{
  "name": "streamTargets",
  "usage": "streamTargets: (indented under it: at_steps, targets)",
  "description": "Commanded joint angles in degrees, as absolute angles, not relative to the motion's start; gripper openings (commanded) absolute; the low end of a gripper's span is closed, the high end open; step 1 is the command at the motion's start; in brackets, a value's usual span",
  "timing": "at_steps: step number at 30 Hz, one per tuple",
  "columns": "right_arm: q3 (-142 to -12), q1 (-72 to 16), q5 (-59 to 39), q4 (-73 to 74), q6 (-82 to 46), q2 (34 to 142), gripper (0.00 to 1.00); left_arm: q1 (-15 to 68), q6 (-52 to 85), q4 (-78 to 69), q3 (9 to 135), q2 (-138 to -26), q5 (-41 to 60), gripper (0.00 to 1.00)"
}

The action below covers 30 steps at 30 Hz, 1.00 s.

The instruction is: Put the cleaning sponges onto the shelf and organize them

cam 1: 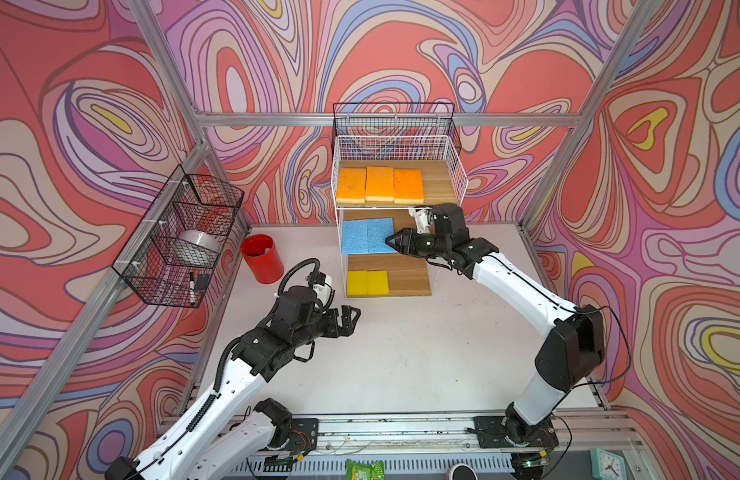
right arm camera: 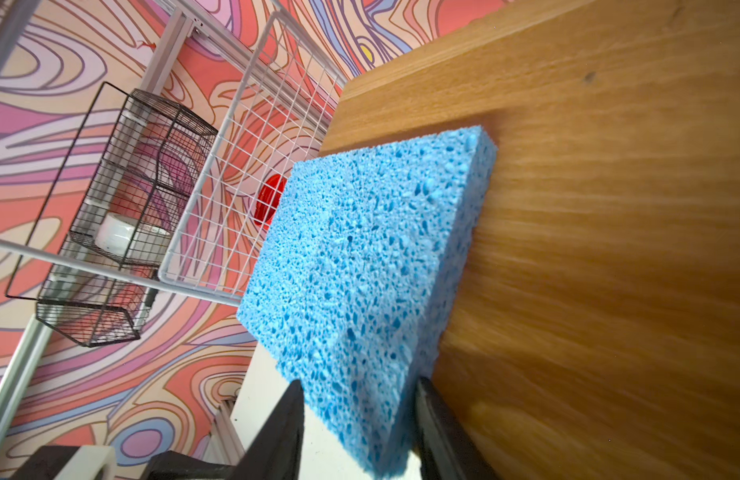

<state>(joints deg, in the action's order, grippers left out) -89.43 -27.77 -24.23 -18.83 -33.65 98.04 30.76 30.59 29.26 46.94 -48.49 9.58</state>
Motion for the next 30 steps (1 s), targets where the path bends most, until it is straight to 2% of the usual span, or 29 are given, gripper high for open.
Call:
streamTargets:
  at_steps: [1, 23, 30]
  targets:
    - [-88.33, -27.53, -22.33, -19.29, -32.52, 95.92, 0.5, 30.61, 30.01, 31.09, 48.46, -47.99, 9.13, 0.96]
    - [-78.32, -27.52, -21.34, -18.51, -29.56, 85.77, 0.53, 30.59, 30.71, 36.44, 49.5, -45.38, 7.26, 0.96]
    - [-74.4, -27.58, -25.64, -18.02, -28.28, 81.41, 0.53, 30.59, 31.9, 38.5, 48.89, -43.55, 6.42, 0.96]
